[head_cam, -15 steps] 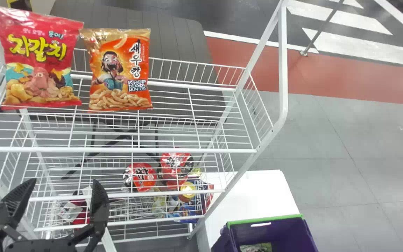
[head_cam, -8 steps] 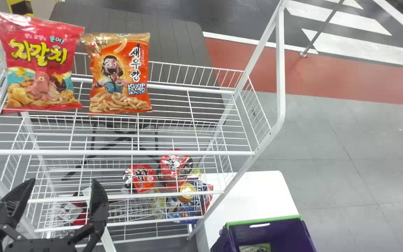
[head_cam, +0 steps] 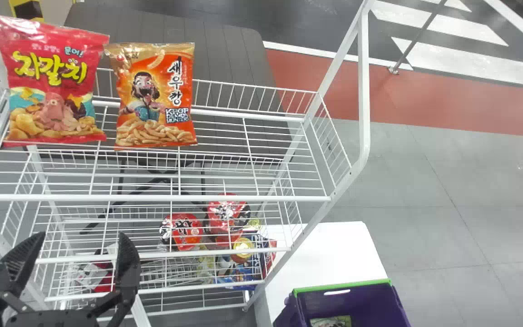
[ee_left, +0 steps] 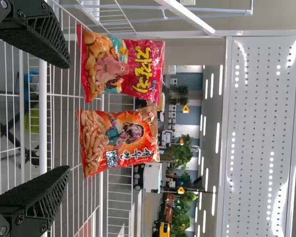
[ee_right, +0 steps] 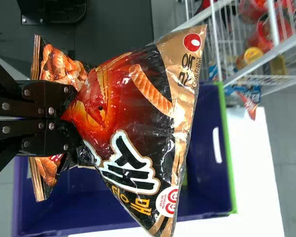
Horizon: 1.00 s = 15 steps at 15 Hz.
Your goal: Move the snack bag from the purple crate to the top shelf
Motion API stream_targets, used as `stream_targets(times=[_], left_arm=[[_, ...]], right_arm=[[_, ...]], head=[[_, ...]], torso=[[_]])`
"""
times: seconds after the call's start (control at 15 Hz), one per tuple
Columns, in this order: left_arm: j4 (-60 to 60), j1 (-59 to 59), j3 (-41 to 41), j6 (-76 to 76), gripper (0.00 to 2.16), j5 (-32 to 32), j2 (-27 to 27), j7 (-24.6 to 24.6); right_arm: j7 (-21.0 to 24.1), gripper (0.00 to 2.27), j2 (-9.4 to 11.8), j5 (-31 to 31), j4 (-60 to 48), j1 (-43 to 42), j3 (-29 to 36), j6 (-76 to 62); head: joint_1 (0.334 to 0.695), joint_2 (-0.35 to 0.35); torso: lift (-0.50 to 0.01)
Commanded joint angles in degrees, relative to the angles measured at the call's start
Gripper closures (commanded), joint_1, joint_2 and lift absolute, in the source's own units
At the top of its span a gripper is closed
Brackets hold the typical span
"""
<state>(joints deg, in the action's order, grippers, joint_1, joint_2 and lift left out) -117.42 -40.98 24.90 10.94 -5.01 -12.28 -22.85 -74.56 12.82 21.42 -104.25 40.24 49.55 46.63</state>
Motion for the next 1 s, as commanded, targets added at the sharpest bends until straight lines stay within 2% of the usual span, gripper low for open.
stream_targets(times=[0.0, 0.07, 0.4, 0.53, 0.67, 0.8, 0.87, 0.93], left_arm=[[0.00, -0.07, 0.32, 0.00, 0.08, 0.00, -0.11, 0.00], [0.00, -0.07, 0.50, 0.00, 0.08, 0.00, -0.20, 0.00], [-2.46, -0.86, 0.76, 0.18, 0.08, -0.26, -1.17, 2.63], [-2.55, -0.95, 0.67, -0.18, 0.08, 0.00, -1.25, 2.19], [-2.46, -1.04, 0.59, -0.18, 0.08, 0.44, -1.25, 1.93], [-2.55, -1.12, 0.85, 0.00, 0.08, 0.35, -1.25, 1.84], [-2.64, -1.30, 1.03, 0.00, 0.08, 0.26, -1.25, 1.75], [-2.64, -1.39, 1.20, 0.00, 0.08, 0.18, -1.25, 1.75]], right_arm=[[-1.81, 1.90, -1.65, -3.67, -6.06, -0.16, 2.04, -0.26], [-1.99, 1.90, -2.62, -3.67, -8.61, -0.69, 2.13, 0.79], [-3.76, 1.90, -3.32, -3.58, -15.11, -2.44, 3.10, 9.23], [-3.76, 1.90, -4.73, -3.67, -19.42, -3.23, 3.27, 10.81], [-3.76, 1.90, -7.63, -4.99, -25.39, -4.90, 3.36, 9.23], [-3.48, 1.90, -11.41, -8.77, -32.42, -7.10, 4.06, 8.88], [-2.08, 1.90, -12.87, -9.82, -35.68, -7.89, 3.80, 8.35], [-1.99, 1.90, -12.87, -10.61, -37.78, -8.68, 3.36, 9.58]], head=[[0.695, -0.350], [0.695, -0.350], [0.695, -0.350], [0.695, -0.350], [0.695, -0.350], [0.695, -0.350], [0.695, -0.350], [0.695, -0.350]], torso=[[0.008], [0.008], [0.008], [0.008], [0.008], [0.008], [0.008], [0.008]])
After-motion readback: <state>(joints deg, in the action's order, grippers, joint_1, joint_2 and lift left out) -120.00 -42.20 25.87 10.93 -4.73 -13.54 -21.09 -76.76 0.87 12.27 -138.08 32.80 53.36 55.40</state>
